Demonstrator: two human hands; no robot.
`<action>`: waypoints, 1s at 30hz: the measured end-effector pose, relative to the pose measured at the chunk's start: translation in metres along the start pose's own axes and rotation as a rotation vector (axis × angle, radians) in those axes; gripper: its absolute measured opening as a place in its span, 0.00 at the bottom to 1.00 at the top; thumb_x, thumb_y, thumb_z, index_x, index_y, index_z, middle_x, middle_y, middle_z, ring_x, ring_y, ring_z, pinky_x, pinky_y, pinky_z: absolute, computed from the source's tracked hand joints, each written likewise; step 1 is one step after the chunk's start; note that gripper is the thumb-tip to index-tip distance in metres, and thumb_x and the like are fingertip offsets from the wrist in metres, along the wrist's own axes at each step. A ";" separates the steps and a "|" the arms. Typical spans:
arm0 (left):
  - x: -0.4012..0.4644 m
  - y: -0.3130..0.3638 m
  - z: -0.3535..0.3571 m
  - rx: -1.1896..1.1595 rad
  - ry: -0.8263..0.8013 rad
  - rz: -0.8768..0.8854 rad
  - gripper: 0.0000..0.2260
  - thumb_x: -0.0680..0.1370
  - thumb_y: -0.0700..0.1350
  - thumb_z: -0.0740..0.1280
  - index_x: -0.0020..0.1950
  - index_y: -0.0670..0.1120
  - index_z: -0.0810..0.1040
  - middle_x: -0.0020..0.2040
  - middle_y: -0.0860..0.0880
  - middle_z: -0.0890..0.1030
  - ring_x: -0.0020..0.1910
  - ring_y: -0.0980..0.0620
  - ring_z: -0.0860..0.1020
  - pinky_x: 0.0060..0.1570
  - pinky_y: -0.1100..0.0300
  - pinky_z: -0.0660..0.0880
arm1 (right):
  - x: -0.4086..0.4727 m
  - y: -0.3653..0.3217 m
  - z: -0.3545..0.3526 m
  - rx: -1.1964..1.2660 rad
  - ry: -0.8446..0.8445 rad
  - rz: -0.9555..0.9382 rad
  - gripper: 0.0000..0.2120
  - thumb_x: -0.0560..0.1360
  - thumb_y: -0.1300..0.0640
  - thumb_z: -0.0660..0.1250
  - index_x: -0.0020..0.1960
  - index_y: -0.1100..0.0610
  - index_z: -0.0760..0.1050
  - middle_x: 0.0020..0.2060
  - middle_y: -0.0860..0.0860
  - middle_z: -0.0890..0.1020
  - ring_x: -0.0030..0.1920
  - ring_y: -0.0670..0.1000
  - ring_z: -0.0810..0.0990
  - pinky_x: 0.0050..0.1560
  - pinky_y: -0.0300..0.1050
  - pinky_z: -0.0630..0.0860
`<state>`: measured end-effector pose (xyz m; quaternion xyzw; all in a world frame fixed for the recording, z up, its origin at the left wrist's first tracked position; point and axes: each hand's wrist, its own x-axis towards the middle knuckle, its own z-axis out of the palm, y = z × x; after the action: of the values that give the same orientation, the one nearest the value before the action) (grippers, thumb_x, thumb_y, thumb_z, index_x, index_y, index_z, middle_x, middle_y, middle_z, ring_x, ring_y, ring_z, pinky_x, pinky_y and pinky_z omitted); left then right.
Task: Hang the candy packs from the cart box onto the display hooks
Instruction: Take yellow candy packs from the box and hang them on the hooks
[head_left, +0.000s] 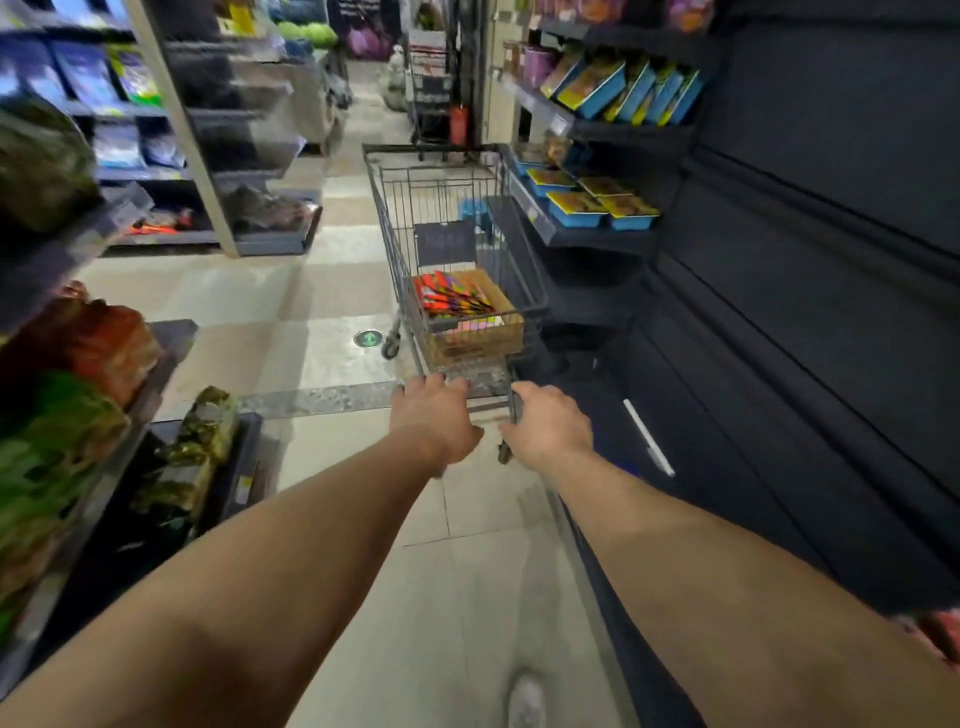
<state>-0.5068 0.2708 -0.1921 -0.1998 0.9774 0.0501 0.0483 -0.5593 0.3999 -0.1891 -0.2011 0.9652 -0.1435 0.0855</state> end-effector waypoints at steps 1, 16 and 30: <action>0.017 -0.002 -0.002 -0.002 0.013 -0.017 0.29 0.77 0.62 0.65 0.76 0.52 0.66 0.73 0.44 0.70 0.74 0.41 0.65 0.73 0.44 0.62 | 0.020 -0.002 -0.001 -0.008 -0.001 -0.024 0.25 0.79 0.47 0.64 0.74 0.47 0.65 0.68 0.54 0.73 0.68 0.58 0.70 0.61 0.52 0.71; 0.236 -0.053 -0.014 -0.143 0.049 -0.235 0.28 0.78 0.60 0.64 0.75 0.52 0.66 0.74 0.46 0.70 0.74 0.43 0.66 0.71 0.48 0.63 | 0.275 -0.037 -0.008 -0.032 -0.084 -0.177 0.26 0.78 0.48 0.66 0.74 0.48 0.65 0.68 0.53 0.73 0.68 0.57 0.71 0.64 0.53 0.70; 0.475 -0.184 -0.037 -0.007 -0.023 -0.062 0.26 0.77 0.59 0.65 0.72 0.51 0.69 0.71 0.44 0.71 0.72 0.41 0.67 0.70 0.48 0.64 | 0.493 -0.140 0.027 -0.010 -0.078 0.022 0.22 0.78 0.45 0.64 0.70 0.49 0.69 0.63 0.54 0.77 0.63 0.58 0.76 0.58 0.49 0.74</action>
<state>-0.8721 -0.0850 -0.2244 -0.2295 0.9699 0.0541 0.0605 -0.9483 0.0675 -0.2238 -0.1962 0.9640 -0.1296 0.1238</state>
